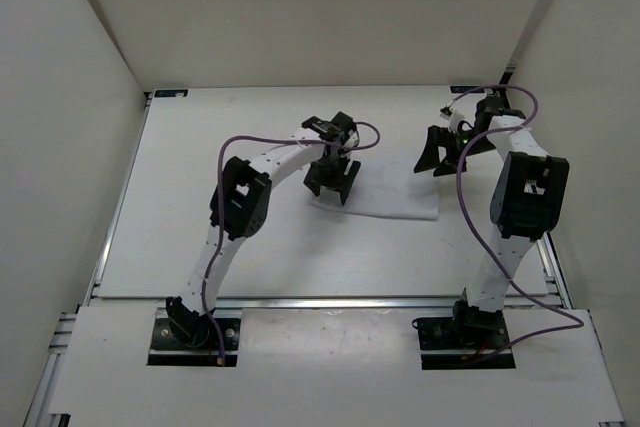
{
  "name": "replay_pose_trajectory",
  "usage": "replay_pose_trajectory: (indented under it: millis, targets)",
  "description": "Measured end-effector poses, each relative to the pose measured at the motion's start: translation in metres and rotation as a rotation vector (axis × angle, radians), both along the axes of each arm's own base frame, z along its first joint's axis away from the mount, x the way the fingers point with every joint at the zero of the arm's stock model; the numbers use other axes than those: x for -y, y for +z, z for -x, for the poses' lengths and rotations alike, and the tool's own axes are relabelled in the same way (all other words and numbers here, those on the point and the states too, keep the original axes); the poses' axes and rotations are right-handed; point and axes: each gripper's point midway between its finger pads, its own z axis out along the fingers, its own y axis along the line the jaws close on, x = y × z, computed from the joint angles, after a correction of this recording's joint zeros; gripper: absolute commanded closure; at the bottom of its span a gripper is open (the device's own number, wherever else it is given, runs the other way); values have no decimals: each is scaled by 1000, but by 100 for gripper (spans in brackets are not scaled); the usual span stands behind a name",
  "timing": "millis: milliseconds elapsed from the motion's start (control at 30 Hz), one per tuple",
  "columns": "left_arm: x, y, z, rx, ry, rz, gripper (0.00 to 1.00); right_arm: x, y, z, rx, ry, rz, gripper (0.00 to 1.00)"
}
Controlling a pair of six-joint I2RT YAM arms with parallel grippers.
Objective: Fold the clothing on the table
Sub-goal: Fold the skirt
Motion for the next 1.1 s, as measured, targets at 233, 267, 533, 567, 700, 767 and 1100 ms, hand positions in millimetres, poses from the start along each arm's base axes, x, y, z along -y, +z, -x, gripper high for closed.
replay_pose_trajectory:
  millis: [233, 267, 533, 567, 700, 767, 1100]
  targets:
    - [-54, 25, -18, 80, 254, 176, 1, 12, 1, 25, -50, -58, -25, 8]
    - [-57, 28, -32, 110, 283, 205, 1, 13, 0, 25, -52, -63, -25, 8]
    - [2, 48, -110, 240, 258, 431, 2, 18, -3, 21, -57, -107, -24, 9]
    - [14, 52, -121, 258, 243, 457, 1, 19, -4, 21, -65, -118, -21, 10]
    - [51, 65, -151, 306, 190, 531, 2, 22, -15, 24, -105, -162, -3, 11]
    - [62, 67, -158, 312, 173, 551, 1, 25, -22, 23, -129, -186, 6, 11]
    - [54, 18, -129, 183, 150, 453, 3, 41, -54, 6, -197, -256, 93, 14]
